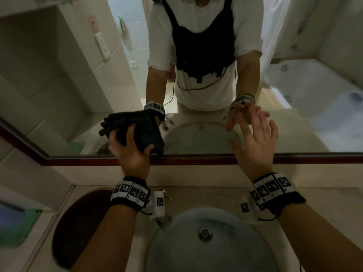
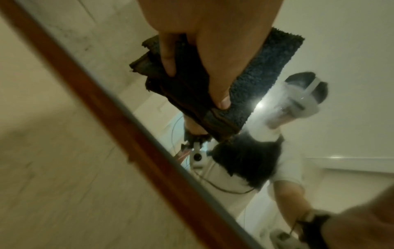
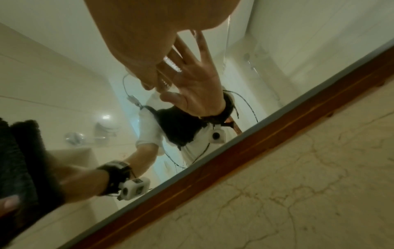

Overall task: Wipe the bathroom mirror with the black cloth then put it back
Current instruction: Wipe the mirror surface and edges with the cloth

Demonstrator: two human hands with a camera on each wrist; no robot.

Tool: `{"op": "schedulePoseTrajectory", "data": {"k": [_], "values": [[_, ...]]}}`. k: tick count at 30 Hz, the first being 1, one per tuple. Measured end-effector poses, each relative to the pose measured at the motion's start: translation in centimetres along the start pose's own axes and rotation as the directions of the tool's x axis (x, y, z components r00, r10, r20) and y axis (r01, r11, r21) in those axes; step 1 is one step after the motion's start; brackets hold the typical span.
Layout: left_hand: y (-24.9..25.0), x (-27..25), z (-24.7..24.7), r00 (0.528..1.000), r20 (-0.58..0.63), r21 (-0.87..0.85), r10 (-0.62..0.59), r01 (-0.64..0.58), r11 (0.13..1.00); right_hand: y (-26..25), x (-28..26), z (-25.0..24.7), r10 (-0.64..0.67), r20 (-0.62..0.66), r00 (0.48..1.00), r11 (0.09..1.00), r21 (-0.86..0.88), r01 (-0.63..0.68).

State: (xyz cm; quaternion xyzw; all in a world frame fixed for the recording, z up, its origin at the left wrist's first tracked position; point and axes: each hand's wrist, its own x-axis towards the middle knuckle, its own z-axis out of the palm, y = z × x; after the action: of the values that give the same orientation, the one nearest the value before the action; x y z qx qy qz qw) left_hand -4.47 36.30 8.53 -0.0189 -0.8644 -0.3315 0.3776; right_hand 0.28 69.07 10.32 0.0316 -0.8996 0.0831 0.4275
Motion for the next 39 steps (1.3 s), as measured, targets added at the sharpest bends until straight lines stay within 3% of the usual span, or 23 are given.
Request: {"op": "schedulePoseTrajectory", "data": {"k": [3,7,12,17,19,23,26,30,33,39], "values": [[1.2,2.2,-1.3,0.999,0.005,0.028,0.053,-0.053,0.998,0.1,0.4,-0.9,0.061,0.042,0.997,0.998,0.029,-0.063],[2.2,3.2,-1.8,1.0,0.011,0.051,0.003,-0.004,0.999,-0.3,0.5,0.1,0.047,0.083,0.995,0.998,0.04,-0.05],[6.1,1.6,0.6,0.999,0.018,0.047,-0.049,0.048,0.998,-1.0,0.2,1.9,0.062,0.042,0.997,0.998,0.0,-0.062],[12.4,-2.9,6.1,0.98,0.085,0.013,0.181,-0.183,0.983,-0.4,0.0,1.9,0.043,0.056,0.997,0.998,-0.046,-0.041],[13.0,-4.3,7.6,0.977,0.095,0.035,0.193,-0.197,0.98,0.0,-0.1,1.8,0.024,0.06,0.998,0.998,-0.065,-0.02],[10.7,-5.1,7.8,0.978,0.115,0.066,0.176,-0.184,0.981,0.2,-0.1,1.6,0.004,0.085,0.996,0.995,-0.096,0.004],[7.2,-4.4,6.2,0.986,0.145,0.071,0.076,-0.087,0.994,0.1,-0.2,1.7,0.024,0.097,0.995,0.995,-0.094,-0.015],[0.9,-2.5,3.1,0.999,0.033,0.105,-0.023,0.019,0.994,-0.1,-0.3,2.0,0.027,0.075,0.997,0.997,-0.08,-0.021],[-2.4,-1.1,1.1,0.999,-0.03,0.056,-0.014,0.016,0.998,-0.1,-0.3,2.2,0.023,0.069,0.997,0.998,-0.061,-0.019],[-0.3,-2.8,3.3,0.998,-0.061,0.015,-0.036,0.037,0.999,-0.1,-0.6,2.8,0.026,0.066,0.997,0.999,-0.039,-0.023]]}}
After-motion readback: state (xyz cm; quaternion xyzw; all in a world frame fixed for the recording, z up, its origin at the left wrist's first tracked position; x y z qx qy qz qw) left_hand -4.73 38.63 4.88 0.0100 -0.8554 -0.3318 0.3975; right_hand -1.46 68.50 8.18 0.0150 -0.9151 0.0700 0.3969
